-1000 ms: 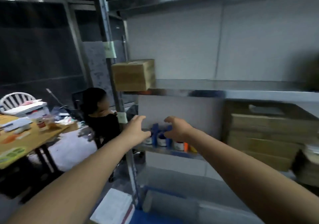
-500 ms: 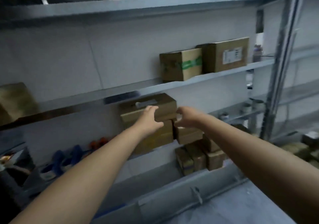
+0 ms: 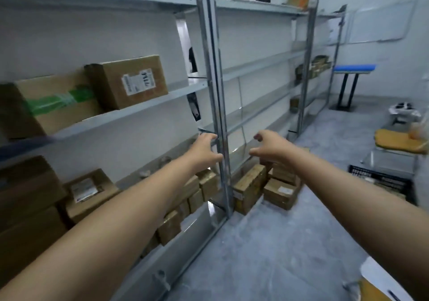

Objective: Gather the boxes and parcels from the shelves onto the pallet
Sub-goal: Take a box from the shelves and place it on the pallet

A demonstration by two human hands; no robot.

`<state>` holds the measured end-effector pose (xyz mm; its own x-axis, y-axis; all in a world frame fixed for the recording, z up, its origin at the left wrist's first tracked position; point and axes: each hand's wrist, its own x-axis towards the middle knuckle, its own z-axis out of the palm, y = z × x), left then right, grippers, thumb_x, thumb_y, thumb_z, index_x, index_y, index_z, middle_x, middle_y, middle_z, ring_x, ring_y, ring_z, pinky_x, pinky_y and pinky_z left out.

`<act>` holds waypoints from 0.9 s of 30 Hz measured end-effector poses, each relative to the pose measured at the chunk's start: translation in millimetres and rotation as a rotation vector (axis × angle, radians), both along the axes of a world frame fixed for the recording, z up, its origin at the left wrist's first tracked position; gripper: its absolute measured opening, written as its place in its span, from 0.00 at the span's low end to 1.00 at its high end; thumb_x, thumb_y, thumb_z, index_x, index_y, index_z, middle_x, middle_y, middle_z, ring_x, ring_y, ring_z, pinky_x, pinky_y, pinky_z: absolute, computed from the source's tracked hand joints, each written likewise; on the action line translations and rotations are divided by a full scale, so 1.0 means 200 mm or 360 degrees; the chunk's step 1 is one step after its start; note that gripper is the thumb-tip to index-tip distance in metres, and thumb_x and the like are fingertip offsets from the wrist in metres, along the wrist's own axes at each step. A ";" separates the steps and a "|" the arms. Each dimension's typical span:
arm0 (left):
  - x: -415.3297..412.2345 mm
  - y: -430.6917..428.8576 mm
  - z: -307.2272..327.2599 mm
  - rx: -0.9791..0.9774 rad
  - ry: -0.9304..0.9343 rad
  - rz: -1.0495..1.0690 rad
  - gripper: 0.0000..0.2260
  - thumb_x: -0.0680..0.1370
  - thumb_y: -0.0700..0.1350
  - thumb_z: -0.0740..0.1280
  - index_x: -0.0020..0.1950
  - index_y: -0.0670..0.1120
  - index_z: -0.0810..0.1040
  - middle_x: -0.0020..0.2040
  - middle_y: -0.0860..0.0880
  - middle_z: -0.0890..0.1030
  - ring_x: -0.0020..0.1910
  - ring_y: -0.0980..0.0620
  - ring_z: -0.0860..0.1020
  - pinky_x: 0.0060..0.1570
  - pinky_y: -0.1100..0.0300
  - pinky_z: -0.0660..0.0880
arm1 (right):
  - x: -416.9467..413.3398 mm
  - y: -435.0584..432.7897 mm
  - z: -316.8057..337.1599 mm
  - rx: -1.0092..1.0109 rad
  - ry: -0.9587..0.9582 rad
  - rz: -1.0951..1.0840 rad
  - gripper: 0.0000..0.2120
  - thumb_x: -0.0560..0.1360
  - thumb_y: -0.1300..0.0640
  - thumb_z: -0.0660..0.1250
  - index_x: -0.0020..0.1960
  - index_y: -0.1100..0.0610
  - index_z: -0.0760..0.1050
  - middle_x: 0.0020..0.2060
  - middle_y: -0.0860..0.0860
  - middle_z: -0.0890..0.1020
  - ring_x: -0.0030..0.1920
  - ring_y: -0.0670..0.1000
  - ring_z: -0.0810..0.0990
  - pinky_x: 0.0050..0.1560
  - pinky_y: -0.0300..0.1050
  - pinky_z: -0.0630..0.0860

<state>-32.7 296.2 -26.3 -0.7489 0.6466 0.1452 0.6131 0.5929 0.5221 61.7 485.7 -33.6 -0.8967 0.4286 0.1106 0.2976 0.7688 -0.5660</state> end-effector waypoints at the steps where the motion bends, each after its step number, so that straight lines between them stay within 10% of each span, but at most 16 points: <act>1: -0.01 0.11 -0.01 -0.0012 -0.0010 -0.0054 0.30 0.74 0.46 0.71 0.74 0.44 0.64 0.72 0.46 0.66 0.70 0.48 0.66 0.66 0.58 0.65 | 0.03 0.11 -0.01 -0.0037 0.0027 -0.0068 0.30 0.71 0.50 0.72 0.70 0.58 0.69 0.65 0.55 0.75 0.63 0.55 0.75 0.62 0.49 0.73; 27: -1.46 1.91 -0.50 0.0073 -0.0381 -0.0456 0.31 0.74 0.45 0.71 0.75 0.49 0.63 0.72 0.50 0.67 0.68 0.50 0.69 0.62 0.52 0.73 | -1.05 1.60 -0.38 -0.0202 -0.0149 -0.0754 0.29 0.74 0.52 0.71 0.71 0.59 0.67 0.68 0.54 0.73 0.68 0.53 0.72 0.63 0.43 0.67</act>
